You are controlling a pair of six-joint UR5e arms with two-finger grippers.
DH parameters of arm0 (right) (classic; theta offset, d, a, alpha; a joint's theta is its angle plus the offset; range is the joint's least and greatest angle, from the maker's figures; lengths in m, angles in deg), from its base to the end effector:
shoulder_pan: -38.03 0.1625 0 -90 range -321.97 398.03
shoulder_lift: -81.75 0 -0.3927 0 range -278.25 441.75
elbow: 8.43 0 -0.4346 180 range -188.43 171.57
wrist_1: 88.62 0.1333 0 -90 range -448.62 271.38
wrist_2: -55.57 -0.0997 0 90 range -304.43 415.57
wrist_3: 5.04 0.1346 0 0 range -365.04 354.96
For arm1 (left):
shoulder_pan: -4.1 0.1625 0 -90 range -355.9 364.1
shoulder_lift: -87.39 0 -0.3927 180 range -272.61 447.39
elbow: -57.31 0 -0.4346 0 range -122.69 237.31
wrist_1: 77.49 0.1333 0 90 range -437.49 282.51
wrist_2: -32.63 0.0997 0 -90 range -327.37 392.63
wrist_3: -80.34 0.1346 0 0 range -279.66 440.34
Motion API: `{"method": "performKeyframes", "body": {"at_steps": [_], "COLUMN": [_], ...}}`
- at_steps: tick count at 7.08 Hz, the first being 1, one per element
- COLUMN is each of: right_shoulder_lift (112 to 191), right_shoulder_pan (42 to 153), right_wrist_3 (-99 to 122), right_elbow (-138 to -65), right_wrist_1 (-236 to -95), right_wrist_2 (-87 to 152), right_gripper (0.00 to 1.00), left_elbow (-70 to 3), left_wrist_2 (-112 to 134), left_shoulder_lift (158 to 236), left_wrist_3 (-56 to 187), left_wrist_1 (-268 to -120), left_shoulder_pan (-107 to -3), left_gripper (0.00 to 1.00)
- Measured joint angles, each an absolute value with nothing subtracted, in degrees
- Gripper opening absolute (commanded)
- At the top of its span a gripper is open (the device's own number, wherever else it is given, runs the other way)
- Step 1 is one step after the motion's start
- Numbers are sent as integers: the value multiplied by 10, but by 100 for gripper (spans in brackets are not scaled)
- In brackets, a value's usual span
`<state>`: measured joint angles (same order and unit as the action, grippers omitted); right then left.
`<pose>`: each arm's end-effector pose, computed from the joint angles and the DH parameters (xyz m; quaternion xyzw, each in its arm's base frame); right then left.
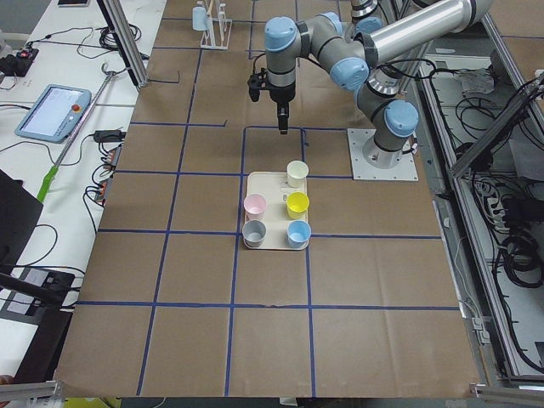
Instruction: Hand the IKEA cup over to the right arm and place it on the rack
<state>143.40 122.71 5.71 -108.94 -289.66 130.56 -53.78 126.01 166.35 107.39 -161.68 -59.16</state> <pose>0.1045 -0.6918 0.2906 0.0358 0.8041 -0.5784 0.1331 0.0870 -0.4513 0.3307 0.0038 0.9989 0.0463 0.0096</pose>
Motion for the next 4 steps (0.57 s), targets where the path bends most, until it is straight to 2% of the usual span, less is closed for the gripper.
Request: {"method": "performKeyframes", "body": {"at_steps": [2,4], "right_shoulder_lift": [1487,1526], "right_shoulder_pan": [1262,1300], "right_wrist_3": [235,388], "right_elbow": [-1132,-1183], "right_wrist_1": [-2894,-2905], "right_wrist_2": [1304,1303], "right_gripper": [100,100], "left_elbow": [-585,-657], "left_wrist_2": [1259,1261], "left_shoulder_lift": [1654,1657], "left_wrist_3": [1080,1099], "left_wrist_1": [-1582,-1481], "left_shoulder_pan": [-567,-556], "left_gripper": [99,99]}}
